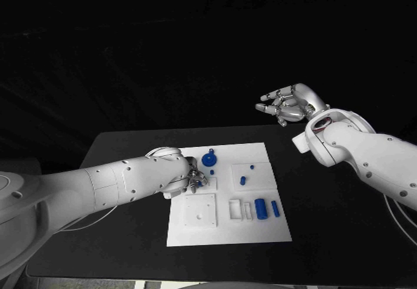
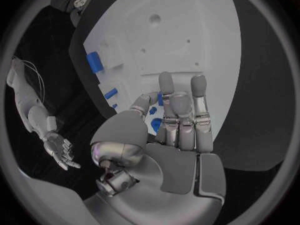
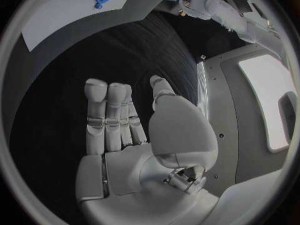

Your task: Assemble the parts on the task board

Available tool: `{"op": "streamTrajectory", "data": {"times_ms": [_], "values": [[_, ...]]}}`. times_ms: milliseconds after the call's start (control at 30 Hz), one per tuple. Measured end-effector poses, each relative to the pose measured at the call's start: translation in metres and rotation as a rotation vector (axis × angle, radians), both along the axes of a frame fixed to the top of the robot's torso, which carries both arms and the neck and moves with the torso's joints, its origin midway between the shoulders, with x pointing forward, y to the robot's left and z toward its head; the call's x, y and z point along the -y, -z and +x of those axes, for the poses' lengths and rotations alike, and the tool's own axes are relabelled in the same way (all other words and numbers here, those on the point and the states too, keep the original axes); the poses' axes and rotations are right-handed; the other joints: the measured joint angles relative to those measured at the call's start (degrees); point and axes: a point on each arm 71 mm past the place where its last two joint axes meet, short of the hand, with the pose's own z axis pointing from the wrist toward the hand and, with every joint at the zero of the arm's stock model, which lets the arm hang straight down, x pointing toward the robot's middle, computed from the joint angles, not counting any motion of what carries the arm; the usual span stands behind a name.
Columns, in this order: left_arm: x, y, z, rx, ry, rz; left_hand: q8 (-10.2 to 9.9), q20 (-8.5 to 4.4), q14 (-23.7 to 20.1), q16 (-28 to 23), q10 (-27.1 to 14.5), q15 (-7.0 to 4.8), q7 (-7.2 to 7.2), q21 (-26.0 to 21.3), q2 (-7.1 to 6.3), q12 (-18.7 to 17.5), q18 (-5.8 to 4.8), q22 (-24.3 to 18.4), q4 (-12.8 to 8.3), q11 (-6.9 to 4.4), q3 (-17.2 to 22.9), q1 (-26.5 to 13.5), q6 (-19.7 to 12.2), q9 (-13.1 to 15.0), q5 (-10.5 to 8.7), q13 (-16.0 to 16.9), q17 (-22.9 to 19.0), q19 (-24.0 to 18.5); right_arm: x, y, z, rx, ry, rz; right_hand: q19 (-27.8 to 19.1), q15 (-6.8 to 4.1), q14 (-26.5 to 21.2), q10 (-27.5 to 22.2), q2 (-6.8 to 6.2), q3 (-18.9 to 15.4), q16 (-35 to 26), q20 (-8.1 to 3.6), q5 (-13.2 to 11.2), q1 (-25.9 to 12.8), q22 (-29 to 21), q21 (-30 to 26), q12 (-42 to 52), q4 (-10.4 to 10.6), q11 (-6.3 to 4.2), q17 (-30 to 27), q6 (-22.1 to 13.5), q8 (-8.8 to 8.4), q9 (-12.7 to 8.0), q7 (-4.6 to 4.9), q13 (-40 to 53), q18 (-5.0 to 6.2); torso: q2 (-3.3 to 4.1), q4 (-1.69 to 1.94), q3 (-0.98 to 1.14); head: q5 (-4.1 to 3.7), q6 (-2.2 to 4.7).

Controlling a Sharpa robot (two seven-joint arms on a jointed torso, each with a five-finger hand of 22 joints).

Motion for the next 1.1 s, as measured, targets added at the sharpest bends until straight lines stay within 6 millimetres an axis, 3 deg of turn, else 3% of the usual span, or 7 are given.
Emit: {"op": "streamTrajectory", "data": {"times_ms": [633, 800, 900, 1000, 1100], "values": [[0.0042, 0.0013, 0.0012, -0.028, 0.006, 0.015, -0.01, 0.0, 0.09, 0.0, 0.08, 0.1, 0.19, 0.0, 0.5, 0.65, 0.0, -0.01, -0.08, 0.08, -0.06, -0.5, 0.22, 0.77, -0.66, 0.0, 0.45, 0.0, -0.0009, 0.0004, 0.0004, -0.001, -0.001, 0.001, 0.0, 0.0, 0.0, 0.0, 0.0, 0.16, 0.0, 0.0, 0.66, 0.0, 0.0, 0.0, 0.0, -0.16, 0.0, 0.0, 0.0, 0.0, 0.0, 0.0, -0.04, 0.0, -0.01, -0.03, 0.04, -0.11, -0.1], [0.0048, 0.0018, 0.0016, -0.032, 0.005, 0.017, -0.02, 0.0, 0.24, -0.05, -0.13, -0.02, 0.19, 0.0, 0.62, 0.87, 0.0, -0.01, -0.11, -0.12, -0.04, -0.63, 0.22, 1.03, -2.72, 0.0, 0.6, 0.0, -0.0012, 0.0006, 0.0006, -0.002, -0.001, 0.001, 0.0, 0.0, 0.0, 0.0, 0.0, 0.16, 0.0, 0.0, 0.66, 0.0, 0.0, 0.0, 0.0, -0.16, 0.0, 0.0, 0.0, -0.01, 0.0, 0.0, -0.04, 0.0, 0.01, -0.04, 0.03, -0.19, -0.07], [0.0048, 0.0019, 0.002, -0.035, 0.003, 0.016, -1.27, 0.12, 0.26, -0.48, -0.13, -0.01, -0.02, -0.44, 0.6, 0.87, 0.01, -0.02, -0.23, -0.13, 0.09, -0.65, 0.43, -0.6, -4.02, -0.27, 0.58, 0.12, -0.0013, 0.0007, 0.0008, -0.002, -0.001, 0.001, 0.0, 0.0, 0.0, 0.0, 0.0, 0.16, 0.0, 0.0, 0.66, 0.0, 0.0, 0.0, 0.0, -0.16, 0.0, 0.0, 0.0, -0.01, 0.0, 0.0, -0.04, 0.0, 0.02, -0.04, 0.03, -0.21, -0.04], [0.0043, 0.002, 0.0024, -0.036, -0.001, 0.016, -1.97, 0.21, 0.41, -0.89, -0.13, -0.01, -0.37, -0.9, -0.4, 0.29, 0.01, -0.02, -0.64, -0.13, 0.33, -0.75, 0.78, -2.57, -5.57, -0.36, 0.41, 0.21, -0.0011, 0.0008, 0.0009, -0.002, -0.001, 0.001, 0.0, 0.0, 0.0, 0.0, 0.0, 0.16, 0.0, 0.0, 0.66, 0.0, -0.01, 0.0, 0.0, -0.16, 0.0, 0.0, 0.0, 0.0, 0.0, 0.0, -0.04, 0.0, 0.02, -0.04, 0.03, -0.29, -0.02], [0.0031, 0.0021, 0.0029, -0.037, -0.005, 0.017, -2.02, 0.4, 0.52, -1.11, -0.13, -0.13, -1.3, -1.33, -2.41, -0.2, 0.0, -0.02, 1.09, -0.13, -1.71, 0.08, 1.71, -4.57, -6.43, -0.41, 0.05, 0.44, -0.0011, 0.0009, 0.0009, -0.003, -0.001, 0.001, 0.0, 0.0, 0.0, 0.0, 0.0, 0.16, 0.0, 0.0, 0.66, 0.0, -0.01, 0.0, 0.0, -0.16, 0.0, 0.0, 0.0, 0.0, 0.0, 0.0, -0.04, 0.0, 0.01, -0.03, 0.01, -0.35, 0.02]]}}
